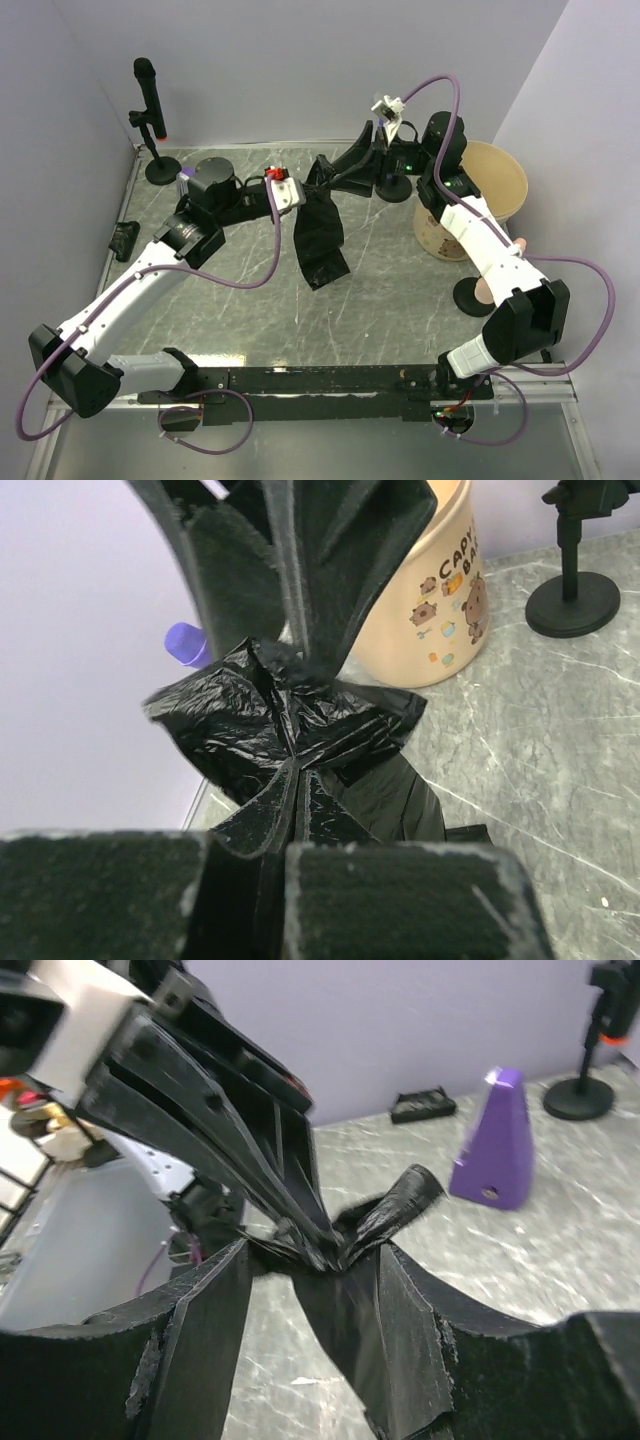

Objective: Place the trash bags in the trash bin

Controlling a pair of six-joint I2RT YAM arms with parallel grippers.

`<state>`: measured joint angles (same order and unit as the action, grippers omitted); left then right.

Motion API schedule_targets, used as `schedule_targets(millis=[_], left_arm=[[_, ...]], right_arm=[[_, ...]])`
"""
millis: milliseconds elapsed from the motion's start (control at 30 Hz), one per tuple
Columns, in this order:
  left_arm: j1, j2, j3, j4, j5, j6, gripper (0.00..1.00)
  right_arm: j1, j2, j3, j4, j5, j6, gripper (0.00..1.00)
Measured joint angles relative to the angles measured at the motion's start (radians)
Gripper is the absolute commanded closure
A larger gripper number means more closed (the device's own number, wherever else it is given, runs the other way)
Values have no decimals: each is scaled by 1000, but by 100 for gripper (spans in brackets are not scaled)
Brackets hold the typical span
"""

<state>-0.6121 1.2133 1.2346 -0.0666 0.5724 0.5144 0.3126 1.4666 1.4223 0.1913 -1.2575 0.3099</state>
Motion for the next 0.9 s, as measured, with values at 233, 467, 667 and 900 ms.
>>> schedule_targets(millis=[233, 467, 667, 900], left_arm=[[-16, 8, 0, 5, -2, -1, 99], [-24, 5, -2, 44, -23, -2, 99], [-25, -7, -17, 66, -41, 0, 99], [-27, -8, -18, 72, -44, 0, 99]], right_arm=[[23, 26, 4, 78, -19, 62, 52], [30, 26, 5, 57, -14, 39, 41], [27, 23, 5, 17, -10, -3, 68], [27, 22, 5, 9, -3, -19, 100]])
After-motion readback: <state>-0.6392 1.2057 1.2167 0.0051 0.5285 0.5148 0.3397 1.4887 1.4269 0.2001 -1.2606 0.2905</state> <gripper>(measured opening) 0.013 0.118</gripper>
